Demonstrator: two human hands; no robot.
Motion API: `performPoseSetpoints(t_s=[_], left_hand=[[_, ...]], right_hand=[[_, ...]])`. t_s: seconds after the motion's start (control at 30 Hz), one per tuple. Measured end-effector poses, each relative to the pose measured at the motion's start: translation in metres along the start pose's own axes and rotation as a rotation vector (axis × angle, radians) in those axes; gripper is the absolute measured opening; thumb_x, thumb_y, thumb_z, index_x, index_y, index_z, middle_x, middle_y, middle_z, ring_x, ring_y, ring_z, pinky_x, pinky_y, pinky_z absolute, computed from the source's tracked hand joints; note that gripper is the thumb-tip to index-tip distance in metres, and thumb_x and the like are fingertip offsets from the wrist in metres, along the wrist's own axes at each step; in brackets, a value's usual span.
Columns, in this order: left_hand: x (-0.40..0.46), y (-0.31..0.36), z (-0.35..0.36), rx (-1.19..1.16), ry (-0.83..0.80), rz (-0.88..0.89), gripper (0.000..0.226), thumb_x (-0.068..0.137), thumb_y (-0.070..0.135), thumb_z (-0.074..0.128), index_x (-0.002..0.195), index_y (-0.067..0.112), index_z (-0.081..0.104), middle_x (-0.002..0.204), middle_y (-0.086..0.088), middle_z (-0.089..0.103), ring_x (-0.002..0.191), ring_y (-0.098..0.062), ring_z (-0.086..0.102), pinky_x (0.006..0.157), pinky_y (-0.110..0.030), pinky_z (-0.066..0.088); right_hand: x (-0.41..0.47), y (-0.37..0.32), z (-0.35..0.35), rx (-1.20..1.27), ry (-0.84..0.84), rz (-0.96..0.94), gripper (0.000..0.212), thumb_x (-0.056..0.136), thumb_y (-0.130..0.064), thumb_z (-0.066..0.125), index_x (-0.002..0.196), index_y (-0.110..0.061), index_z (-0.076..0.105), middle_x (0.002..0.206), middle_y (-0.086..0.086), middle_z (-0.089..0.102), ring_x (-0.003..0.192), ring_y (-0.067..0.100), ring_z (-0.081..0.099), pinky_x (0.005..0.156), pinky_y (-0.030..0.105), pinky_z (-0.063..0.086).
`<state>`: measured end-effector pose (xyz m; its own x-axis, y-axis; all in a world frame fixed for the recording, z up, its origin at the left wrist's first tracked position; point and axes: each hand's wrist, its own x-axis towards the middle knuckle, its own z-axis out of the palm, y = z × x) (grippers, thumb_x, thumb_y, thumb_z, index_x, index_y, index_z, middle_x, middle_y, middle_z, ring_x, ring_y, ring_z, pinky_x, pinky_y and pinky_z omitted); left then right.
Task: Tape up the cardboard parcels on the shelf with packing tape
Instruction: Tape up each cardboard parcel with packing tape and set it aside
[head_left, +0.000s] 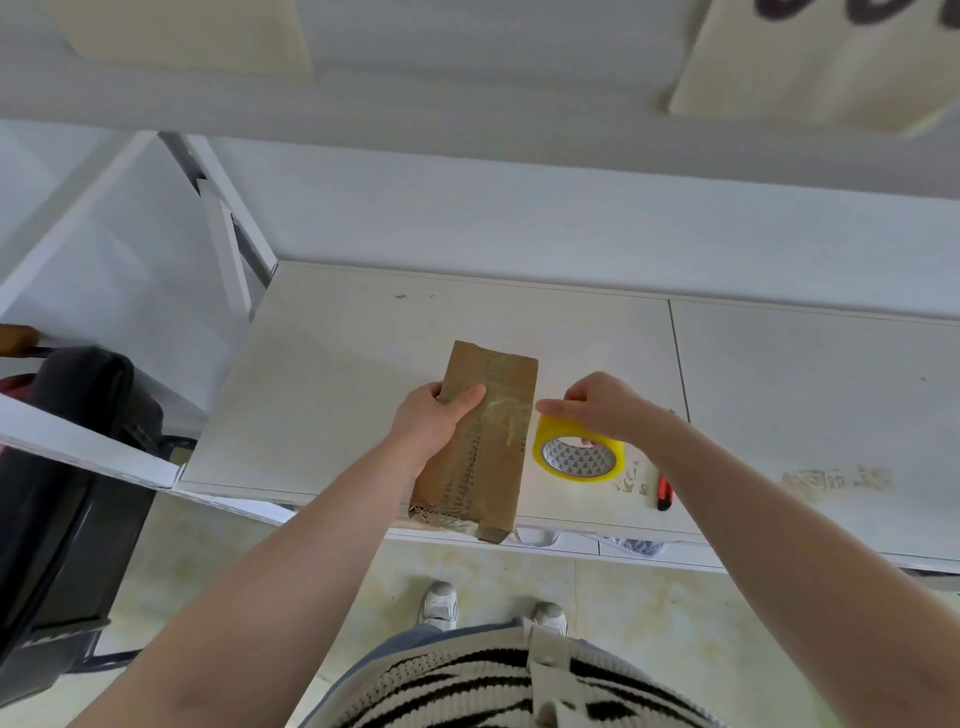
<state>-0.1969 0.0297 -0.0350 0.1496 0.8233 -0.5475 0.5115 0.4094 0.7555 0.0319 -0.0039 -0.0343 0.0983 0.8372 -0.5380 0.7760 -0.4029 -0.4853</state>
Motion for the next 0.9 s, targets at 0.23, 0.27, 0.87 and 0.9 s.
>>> performPoseSetpoints(t_s=[0.23,0.27,0.87,0.9], left_hand=[[-0.014,0.022,0.033,0.748,0.188,0.147,0.101,0.088,0.078,0.034,0.155,0.024,-0.017,0.165,-0.014,-0.003,0.146,-0.037,0.023,0.105,-0.048,0.039],[-0.013,0.020,0.036,0.807,0.181,0.141,0.113,0.079,0.087,0.033,0.154,0.023,-0.021,0.164,-0.014,-0.004,0.145,-0.037,0.021,0.105,-0.049,0.039],[-0.001,0.016,0.021,0.210,0.086,0.004,0.120,0.074,0.069,0.068,0.156,0.034,-0.012,0.157,-0.011,0.018,0.144,-0.036,0.024,0.114,-0.053,0.031],[-0.001,0.016,0.021,0.213,0.099,0.005,0.120,0.074,0.069,0.068,0.156,0.033,-0.012,0.156,-0.011,0.019,0.144,-0.036,0.023,0.113,-0.053,0.032]], right_hand=[[-0.002,-0.005,0.013,-0.028,-0.003,0.000,0.059,0.091,-0.065,0.049,0.063,-0.013,0.052,0.059,0.001,0.047,0.055,0.016,0.044,0.054,0.027,0.033],[-0.003,-0.004,0.015,-0.011,0.007,0.001,0.058,0.092,-0.063,0.049,0.065,-0.012,0.054,0.060,0.002,0.047,0.056,0.016,0.044,0.054,0.027,0.033],[-0.014,-0.014,-0.029,0.086,0.161,-0.148,0.057,0.091,-0.058,0.055,0.057,-0.015,0.039,0.057,0.002,0.035,0.051,0.016,0.034,0.057,0.032,0.029],[-0.014,-0.013,-0.029,0.086,0.163,-0.144,0.057,0.091,-0.058,0.055,0.058,-0.014,0.040,0.057,0.002,0.036,0.051,0.016,0.035,0.058,0.032,0.029]])
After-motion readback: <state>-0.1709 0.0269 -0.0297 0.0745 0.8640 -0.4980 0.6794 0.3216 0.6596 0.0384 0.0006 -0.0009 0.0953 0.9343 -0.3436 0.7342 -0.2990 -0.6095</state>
